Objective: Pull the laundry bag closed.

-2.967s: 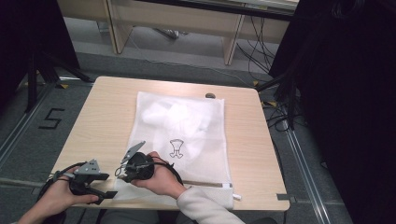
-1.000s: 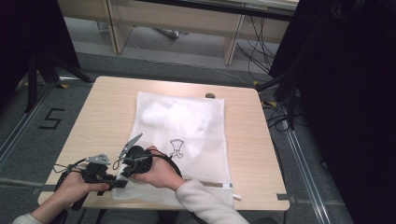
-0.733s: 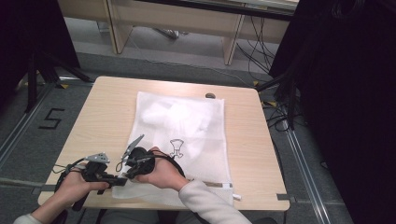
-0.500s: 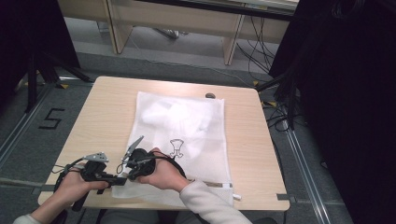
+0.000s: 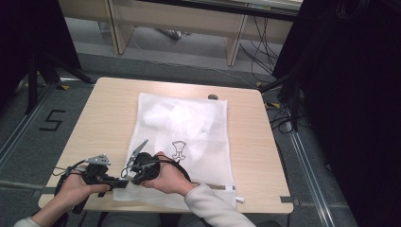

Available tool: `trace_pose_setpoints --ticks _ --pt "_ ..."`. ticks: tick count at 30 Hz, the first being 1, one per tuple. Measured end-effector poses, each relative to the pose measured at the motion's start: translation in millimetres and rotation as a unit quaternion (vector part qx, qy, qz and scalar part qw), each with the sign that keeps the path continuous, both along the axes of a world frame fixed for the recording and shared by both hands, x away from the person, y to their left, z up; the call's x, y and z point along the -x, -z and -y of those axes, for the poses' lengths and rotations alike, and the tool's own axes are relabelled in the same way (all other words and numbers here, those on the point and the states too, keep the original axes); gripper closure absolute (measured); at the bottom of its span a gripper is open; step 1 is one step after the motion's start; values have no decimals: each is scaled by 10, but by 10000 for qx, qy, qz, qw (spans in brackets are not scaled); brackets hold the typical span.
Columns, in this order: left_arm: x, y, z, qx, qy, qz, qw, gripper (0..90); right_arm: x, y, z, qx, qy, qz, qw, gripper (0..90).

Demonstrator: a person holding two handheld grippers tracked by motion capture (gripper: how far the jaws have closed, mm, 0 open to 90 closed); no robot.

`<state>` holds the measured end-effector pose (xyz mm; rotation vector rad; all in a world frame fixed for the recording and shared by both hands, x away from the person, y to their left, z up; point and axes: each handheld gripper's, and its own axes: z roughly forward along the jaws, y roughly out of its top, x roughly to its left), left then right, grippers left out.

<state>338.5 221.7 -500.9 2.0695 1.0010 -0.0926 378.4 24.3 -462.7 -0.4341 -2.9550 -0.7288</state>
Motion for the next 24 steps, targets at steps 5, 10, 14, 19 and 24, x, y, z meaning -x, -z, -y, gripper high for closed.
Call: trace_pose_setpoints --ticks 5,10,14,19,24 --pt "-1 -5 1 6 52 1 10000 854 -1 19 13 16 -29 4 10000 823" --pt "1 -8 2 6 54 8 10000 854 -5 53 36 -34 -84 24 10000 824" --pt "5 -16 4 37 29 12 10000 854 26 53 58 73 87 -163 9998 824" --pt "9 -20 4 16 12 30 10000 854 26 55 70 127 52 -181 9997 824" --pt "6 -22 0 -6 46 35 10000 854 32 64 86 136 73 -188 9997 823"
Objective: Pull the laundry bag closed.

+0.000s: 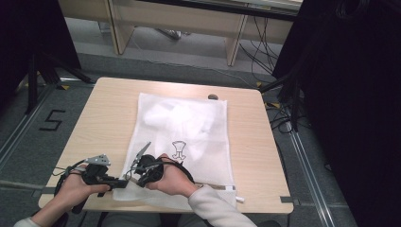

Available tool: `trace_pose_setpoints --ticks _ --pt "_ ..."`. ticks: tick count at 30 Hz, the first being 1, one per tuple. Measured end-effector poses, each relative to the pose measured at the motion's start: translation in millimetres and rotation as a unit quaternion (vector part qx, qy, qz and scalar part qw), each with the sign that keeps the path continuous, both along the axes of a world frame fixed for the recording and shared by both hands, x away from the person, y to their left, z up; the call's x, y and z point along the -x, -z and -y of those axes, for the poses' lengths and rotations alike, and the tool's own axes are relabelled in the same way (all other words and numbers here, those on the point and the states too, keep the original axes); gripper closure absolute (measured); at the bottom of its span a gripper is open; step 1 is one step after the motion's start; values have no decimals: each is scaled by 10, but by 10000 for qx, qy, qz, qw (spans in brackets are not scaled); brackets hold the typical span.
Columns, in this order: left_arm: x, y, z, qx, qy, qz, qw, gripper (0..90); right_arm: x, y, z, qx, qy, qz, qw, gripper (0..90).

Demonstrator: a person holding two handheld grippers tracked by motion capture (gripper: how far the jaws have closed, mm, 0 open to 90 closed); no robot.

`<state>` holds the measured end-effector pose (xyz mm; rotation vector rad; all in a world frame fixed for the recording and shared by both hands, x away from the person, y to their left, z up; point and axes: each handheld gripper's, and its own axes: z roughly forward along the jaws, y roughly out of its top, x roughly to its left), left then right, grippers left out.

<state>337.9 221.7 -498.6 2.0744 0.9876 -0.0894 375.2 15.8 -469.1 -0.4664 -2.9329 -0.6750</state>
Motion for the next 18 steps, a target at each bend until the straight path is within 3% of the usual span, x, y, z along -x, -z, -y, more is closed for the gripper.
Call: trace_pose_setpoints --ticks 2,3,18 --pt "1 -1 -5 -28 -6 17 10000 854 -4 13 17 60 -45 26 10000 824" --pt "1 -1 -6 -27 -9 22 10000 854 -26 33 22 -64 -190 107 9997 823" --pt "-1 4 -7 8 0 -21 10000 854 -17 47 119 18 -90 66 9999 823"
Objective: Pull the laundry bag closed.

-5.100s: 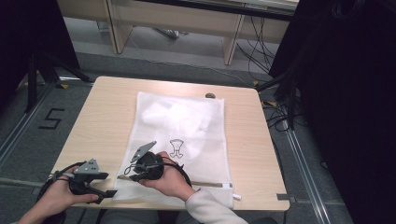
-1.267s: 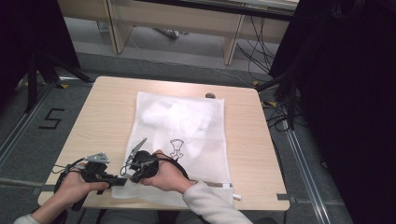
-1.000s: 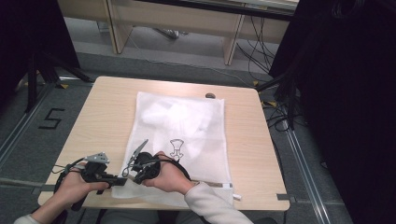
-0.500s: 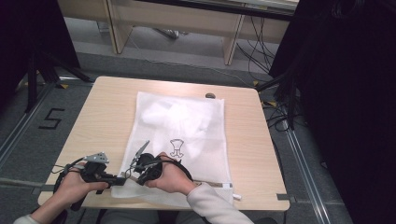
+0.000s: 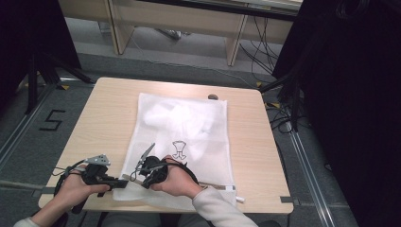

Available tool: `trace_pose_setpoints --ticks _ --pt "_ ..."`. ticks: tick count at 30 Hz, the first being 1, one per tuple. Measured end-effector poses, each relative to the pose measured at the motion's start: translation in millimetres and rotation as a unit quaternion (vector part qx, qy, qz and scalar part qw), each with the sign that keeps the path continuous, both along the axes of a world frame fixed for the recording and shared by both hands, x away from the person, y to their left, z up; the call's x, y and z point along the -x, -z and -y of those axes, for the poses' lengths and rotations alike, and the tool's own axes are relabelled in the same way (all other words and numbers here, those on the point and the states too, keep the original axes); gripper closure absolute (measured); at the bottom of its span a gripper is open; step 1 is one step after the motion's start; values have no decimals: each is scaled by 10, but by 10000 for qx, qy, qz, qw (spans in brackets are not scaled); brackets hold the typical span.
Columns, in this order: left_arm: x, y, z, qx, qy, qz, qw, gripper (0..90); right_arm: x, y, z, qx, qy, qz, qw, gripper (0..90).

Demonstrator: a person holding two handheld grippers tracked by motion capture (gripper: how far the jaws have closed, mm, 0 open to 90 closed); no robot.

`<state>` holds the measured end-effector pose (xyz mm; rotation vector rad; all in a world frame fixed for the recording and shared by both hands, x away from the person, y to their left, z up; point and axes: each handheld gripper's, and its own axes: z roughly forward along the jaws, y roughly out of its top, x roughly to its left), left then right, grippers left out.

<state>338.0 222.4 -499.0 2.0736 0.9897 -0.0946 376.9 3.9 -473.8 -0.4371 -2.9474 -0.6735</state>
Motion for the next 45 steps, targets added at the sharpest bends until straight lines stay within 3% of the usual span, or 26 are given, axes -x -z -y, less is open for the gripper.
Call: trace_pose_setpoints --ticks 7,9,11,13,15,17,18,20,39,41,45 --pt "4 0 5 -17 -49 7 10000 854 2 2 24 -38 -34 -4 10000 824" --pt "1 2 1 -9 -36 -21 10000 854 26 -17 35 128 156 -114 9997 823" --pt "-3 7 -3 -15 -26 -32 10000 855 3 9 44 -15 -30 -36 10000 824" --pt "-3 6 -1 -15 -24 -28 10000 855 3 10 53 -35 -25 -8 10000 823" --pt "-3 5 -1 -21 -25 -24 10000 855 41 -14 69 142 259 -156 9994 823" --pt "-3 6 -3 -27 -33 -21 10000 855 40 -13 70 143 245 -181 9994 823" --pt "-2 7 -3 -22 -45 -18 10000 855 18 4 73 21 66 -34 10000 823" --pt "-2 9 -2 -18 -44 -19 10000 855 8 6 79 -46 -11 15 10000 823" --pt "2 13 -2 -48 -103 -23 9999 855 20 -24 151 27 80 26 10000 823" --pt "1 14 -1 -38 -100 -29 9999 855 7 -25 159 12 -5 57 10000 823" --pt "2 13 -3 -58 -113 -17 9999 855 20 -30 179 64 114 19 9999 824"
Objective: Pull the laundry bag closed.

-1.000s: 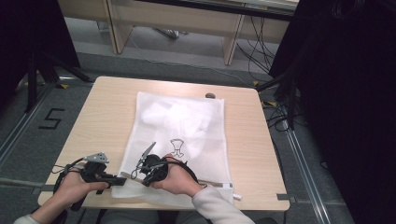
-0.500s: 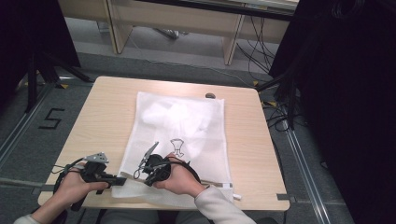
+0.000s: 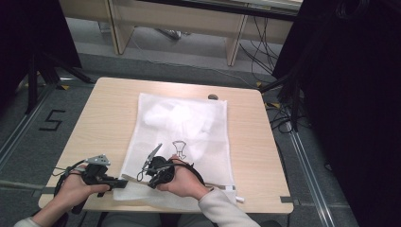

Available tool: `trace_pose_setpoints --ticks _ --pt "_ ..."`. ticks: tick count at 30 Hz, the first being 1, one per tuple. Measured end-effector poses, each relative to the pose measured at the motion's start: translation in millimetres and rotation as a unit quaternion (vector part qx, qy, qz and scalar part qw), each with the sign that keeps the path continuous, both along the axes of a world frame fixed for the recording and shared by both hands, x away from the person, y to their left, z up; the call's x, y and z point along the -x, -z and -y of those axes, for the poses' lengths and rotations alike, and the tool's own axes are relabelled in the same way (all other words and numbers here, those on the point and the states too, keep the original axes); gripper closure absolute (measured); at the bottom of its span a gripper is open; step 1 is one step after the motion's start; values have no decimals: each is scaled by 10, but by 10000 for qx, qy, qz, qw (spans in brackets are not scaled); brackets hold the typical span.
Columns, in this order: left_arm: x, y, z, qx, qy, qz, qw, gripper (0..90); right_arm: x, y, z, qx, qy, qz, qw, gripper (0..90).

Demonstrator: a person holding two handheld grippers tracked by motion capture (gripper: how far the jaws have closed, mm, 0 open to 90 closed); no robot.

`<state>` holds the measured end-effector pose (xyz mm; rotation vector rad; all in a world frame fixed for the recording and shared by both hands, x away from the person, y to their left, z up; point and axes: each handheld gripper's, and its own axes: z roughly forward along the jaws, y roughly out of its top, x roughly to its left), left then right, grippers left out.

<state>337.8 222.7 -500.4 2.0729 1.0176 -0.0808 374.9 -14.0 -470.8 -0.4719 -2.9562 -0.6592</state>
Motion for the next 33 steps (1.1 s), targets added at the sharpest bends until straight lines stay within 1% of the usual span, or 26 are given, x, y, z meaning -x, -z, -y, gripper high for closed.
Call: trace_pose_setpoints --ticks 5,6,7,8,12,13,15,16,17,19,23,27,33 --pt "-1 2 1 7 -3 -7 10000 855 -7 -9 31 -10 -31 17 10000 823" --pt "-1 1 2 8 3 -9 10000 854 -6 -11 36 -13 0 15 10000 823" --pt "-2 1 2 -8 2 1 10000 855 -11 -9 38 -11 -67 59 10000 823" --pt "-2 2 1 -1 0 -3 10000 855 -8 -15 41 4 -15 32 10000 824" --pt "-4 4 0 -1 3 -17 10000 855 -8 -20 55 28 0 45 10000 823" --pt "-6 6 -1 -16 9 -12 10000 855 -11 -19 59 6 -26 24 10000 824" --pt "-7 7 -5 -2 3 -26 10000 855 -7 -22 65 55 2 28 10000 823" --pt "-7 6 -4 -3 4 -23 10000 855 -4 -20 69 38 28 -9 10000 823" --pt "-6 6 -1 -6 3 -18 10000 855 -12 -19 74 26 -35 12 10000 823" --pt "-9 6 -3 -42 -1 -5 10000 855 -10 -17 76 21 -30 14 10000 823" --pt "-7 8 -6 3 0 -28 10000 855 -8 -29 92 45 3 7 10000 823" --pt "-9 12 -3 -25 1 -23 10000 855 -9 -21 127 82 32 19 10000 824" --pt "-8 12 -2 -23 -2 -23 10000 855 -15 -27 143 80 -5 26 10000 823"
